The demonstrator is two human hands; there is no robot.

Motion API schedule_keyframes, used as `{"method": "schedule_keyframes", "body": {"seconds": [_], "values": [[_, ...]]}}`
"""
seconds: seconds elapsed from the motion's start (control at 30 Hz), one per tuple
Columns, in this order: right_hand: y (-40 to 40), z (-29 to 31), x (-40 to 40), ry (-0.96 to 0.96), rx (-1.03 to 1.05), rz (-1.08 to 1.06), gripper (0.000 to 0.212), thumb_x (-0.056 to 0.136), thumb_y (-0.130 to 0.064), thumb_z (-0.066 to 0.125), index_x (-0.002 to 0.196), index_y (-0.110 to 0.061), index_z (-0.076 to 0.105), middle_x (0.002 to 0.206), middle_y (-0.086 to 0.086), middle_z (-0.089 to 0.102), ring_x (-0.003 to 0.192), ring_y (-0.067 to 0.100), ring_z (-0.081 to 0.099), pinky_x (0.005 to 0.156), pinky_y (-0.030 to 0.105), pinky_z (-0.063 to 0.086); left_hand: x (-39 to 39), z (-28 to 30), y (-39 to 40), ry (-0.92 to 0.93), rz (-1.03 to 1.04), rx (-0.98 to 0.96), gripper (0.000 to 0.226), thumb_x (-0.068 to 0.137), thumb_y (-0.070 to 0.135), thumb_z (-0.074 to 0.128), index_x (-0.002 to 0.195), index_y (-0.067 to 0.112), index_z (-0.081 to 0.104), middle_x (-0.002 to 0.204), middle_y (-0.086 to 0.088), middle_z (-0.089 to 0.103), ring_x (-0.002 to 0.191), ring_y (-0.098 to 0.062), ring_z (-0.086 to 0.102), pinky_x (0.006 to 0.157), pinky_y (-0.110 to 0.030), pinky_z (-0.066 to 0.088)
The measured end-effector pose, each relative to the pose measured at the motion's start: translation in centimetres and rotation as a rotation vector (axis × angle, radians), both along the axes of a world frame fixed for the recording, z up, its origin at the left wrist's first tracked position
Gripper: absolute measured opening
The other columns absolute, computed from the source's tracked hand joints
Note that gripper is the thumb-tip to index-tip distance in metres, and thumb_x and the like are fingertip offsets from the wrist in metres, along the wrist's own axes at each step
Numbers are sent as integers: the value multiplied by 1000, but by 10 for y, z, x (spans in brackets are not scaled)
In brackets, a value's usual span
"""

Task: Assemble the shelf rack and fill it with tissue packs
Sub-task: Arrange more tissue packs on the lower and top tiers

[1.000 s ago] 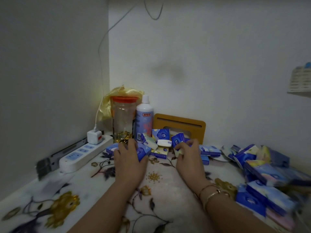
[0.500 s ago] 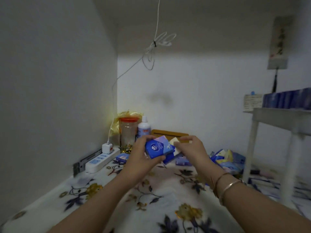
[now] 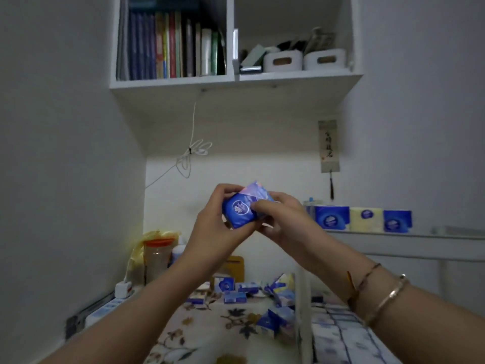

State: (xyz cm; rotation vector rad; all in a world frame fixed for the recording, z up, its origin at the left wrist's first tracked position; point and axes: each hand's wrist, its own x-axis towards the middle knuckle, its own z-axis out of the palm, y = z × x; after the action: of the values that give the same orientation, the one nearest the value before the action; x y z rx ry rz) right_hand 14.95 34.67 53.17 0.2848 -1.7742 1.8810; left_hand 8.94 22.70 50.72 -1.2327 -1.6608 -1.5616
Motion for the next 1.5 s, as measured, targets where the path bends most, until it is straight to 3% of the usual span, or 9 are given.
{"method": "schedule_keyframes", "body": {"seconds": [0.2,0.3,0.47,0.6,0.9,1.03,1.13,1.3,1.5], "values": [[57,41,72,48,73,-156,13,84,7,48,86,0,59,83,16,63,81,21,62,69,25,51,53,37,56,89,-161,-99,61,72,35,78,124,27,47,121,16,55,107,6,56,84,-16,52],[99,51,103,83,96,-298,16,85,5,49,98,0,56,88,14,61,81,20,60,76,29,50,68,47,84,96,-131,-203,57,82,53,57,133,33,43,136,18,48,122,4,46,96,-22,43],[160,50,134,2,200,-540,20,83,4,58,94,-12,52,91,10,56,73,18,58,58,24,44,63,51,125,235,79,-504,33,100,26,41,132,25,53,138,10,50,127,-5,41,103,-22,33],[182,43,131,-147,373,-602,26,82,0,63,98,-16,50,97,6,55,83,18,58,62,26,49,58,46,146,248,128,-708,35,97,25,46,130,25,55,130,4,57,115,-13,53,98,-38,46],[192,42,114,-296,815,-560,43,86,-8,63,118,-26,40,109,-2,51,94,13,57,64,21,53,48,39,149,293,117,-657,23,95,25,50,114,31,59,110,10,64,96,-8,57,82,-39,52],[196,26,110,-279,1189,-629,43,85,-34,60,126,-25,54,122,2,57,112,23,54,90,35,48,47,38,150,318,138,-636,23,94,25,50,114,31,60,108,9,64,94,-8,57,82,-39,51],[195,25,109,-427,1369,-725,58,85,-48,46,142,-34,42,155,0,29,145,26,18,115,48,21,49,35,149,324,140,-632,24,95,26,49,116,31,59,108,10,64,94,-7,57,82,-37,52],[183,31,112,-513,1412,-775,62,75,-54,26,119,-21,55,122,-1,55,126,20,39,101,42,28,53,36,146,343,154,-646,30,98,30,45,126,31,56,115,7,64,100,-12,57,87,-38,50],[162,28,109,-154,1285,-986,49,90,-23,47,139,-23,39,137,1,49,124,19,44,100,32,36,52,32,127,311,155,-485,32,101,29,39,130,27,52,133,10,54,121,-7,45,100,-33,43]]}}
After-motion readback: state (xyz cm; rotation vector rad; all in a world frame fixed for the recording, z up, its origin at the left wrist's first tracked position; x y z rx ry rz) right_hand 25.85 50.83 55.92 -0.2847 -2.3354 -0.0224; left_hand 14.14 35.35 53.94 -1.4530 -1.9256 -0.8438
